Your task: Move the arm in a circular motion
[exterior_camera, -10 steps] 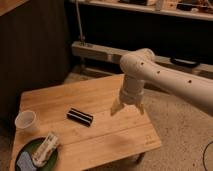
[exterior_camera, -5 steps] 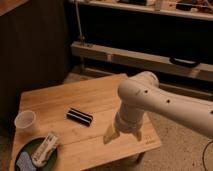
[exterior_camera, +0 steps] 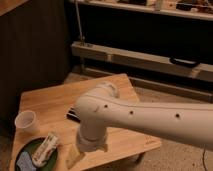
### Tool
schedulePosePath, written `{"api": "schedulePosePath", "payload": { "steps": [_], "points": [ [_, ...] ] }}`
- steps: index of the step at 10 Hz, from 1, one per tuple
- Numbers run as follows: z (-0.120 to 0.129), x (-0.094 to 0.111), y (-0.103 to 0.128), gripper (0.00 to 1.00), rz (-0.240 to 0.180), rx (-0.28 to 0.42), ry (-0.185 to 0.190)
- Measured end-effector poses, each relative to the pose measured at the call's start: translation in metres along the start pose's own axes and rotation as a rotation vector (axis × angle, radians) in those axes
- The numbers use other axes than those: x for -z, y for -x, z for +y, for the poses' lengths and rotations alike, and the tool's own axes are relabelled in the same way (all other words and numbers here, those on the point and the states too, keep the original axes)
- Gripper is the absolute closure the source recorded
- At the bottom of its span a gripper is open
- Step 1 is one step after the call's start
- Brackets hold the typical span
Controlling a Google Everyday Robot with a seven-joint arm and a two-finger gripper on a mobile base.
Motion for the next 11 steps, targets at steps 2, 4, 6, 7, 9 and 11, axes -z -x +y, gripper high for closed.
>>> {"api": "schedulePosePath", "payload": {
  "steps": [2,4,6,7,9,11],
  "points": [
    [-0.04,0.0,-0.036,0.2,-0.001,0.12,-0.004],
    [-0.061,0.002,-0.075,0.2,-0.003,0.203,0.004],
    [-0.06,0.003,-0.122,0.2,-0.008,0.247,0.013],
    [-0.051,0.005,-0.139,0.2,-0.011,0.248,0.022],
    [-0.011,0.011,-0.175,0.2,-0.02,0.22,0.043],
    [0.035,0.016,-0.198,0.2,-0.023,0.149,0.049]
  ]
}}
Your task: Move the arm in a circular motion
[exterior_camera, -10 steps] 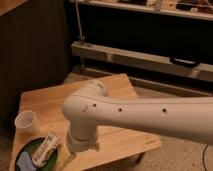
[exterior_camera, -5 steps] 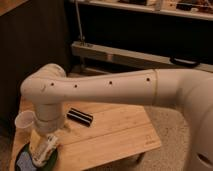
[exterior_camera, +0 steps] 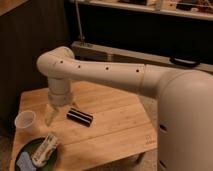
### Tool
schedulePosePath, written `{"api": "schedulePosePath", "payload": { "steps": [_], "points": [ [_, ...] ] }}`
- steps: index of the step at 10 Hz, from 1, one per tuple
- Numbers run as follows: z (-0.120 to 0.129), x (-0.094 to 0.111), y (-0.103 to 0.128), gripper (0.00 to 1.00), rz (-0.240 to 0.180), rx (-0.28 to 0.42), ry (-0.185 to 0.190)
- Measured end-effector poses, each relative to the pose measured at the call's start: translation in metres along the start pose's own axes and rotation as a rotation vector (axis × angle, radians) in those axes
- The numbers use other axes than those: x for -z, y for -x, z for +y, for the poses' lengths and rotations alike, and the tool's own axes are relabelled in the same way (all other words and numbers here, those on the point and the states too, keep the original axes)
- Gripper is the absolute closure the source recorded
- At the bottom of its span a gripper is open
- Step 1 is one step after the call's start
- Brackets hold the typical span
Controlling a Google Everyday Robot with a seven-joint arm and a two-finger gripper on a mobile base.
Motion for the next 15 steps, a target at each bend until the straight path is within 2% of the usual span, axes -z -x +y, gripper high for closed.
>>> {"api": "schedulePosePath", "payload": {
  "steps": [3,4,6,8,10,12,14,15],
  "points": [
    [0.08,0.005,0.006,0.2,-0.01,-0.157,0.012],
    [0.119,0.008,0.024,0.2,-0.016,-0.241,0.02],
    [0.162,0.012,0.056,0.2,-0.022,-0.316,0.025],
    [0.187,0.014,0.076,0.2,-0.025,-0.364,0.028],
    [0.194,0.014,0.094,0.2,-0.016,-0.404,0.021],
    [0.189,0.012,0.12,0.2,0.018,-0.432,0.003],
    [0.169,0.011,0.157,0.2,0.068,-0.445,-0.023],
    [0.148,0.009,0.172,0.2,0.093,-0.442,-0.036]
  ]
}}
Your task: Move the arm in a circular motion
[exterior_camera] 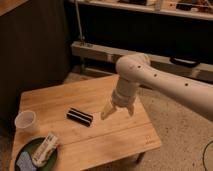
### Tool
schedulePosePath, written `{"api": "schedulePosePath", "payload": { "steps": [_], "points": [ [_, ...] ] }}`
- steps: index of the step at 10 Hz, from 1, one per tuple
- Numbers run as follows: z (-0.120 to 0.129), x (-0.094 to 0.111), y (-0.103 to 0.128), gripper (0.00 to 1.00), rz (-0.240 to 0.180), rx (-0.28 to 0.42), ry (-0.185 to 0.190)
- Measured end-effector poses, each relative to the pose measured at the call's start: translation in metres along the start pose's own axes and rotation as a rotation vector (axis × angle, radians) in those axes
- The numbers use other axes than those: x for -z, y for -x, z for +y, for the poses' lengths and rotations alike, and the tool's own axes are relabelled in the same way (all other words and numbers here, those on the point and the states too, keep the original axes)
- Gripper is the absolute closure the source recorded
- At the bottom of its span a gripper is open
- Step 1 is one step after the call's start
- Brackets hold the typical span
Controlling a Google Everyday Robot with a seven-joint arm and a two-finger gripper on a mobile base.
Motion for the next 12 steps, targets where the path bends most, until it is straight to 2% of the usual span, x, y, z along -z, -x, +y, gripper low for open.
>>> {"api": "schedulePosePath", "payload": {
  "steps": [3,6,8,9,12],
  "points": [
    [-0.042,-0.009,0.065,0.2,0.027,0.019,-0.045],
    [-0.104,-0.024,0.106,0.2,0.01,0.122,-0.079],
    [-0.149,-0.032,0.109,0.2,-0.002,0.217,-0.08],
    [-0.183,-0.033,0.098,0.2,-0.005,0.291,-0.079],
    [-0.249,-0.029,0.058,0.2,-0.012,0.464,-0.087]
  ]
}}
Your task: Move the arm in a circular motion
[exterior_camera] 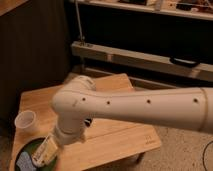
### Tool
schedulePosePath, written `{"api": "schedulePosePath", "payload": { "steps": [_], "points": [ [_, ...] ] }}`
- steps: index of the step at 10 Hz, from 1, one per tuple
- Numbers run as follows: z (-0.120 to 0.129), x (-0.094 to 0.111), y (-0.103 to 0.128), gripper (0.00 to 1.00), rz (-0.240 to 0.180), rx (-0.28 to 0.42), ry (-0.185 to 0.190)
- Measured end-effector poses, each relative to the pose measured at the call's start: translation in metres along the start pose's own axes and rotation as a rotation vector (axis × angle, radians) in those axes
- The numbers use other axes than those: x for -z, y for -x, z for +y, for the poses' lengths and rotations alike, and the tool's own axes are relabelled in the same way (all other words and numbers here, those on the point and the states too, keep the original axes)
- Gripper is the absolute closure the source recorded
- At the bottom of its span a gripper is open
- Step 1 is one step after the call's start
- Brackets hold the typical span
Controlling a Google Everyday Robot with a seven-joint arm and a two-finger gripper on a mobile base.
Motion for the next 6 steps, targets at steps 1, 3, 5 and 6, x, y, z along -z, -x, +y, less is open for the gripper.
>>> {"api": "schedulePosePath", "payload": {
  "steps": [1,3,5,6],
  "points": [
    [-0.012,0.001,-0.024,0.2,0.0,0.053,-0.001],
    [-0.025,0.004,-0.066,0.2,-0.002,0.119,0.015],
    [-0.012,0.01,-0.108,0.2,-0.004,0.125,0.064],
    [0.0,0.014,-0.12,0.2,-0.008,0.113,0.086]
  ]
}}
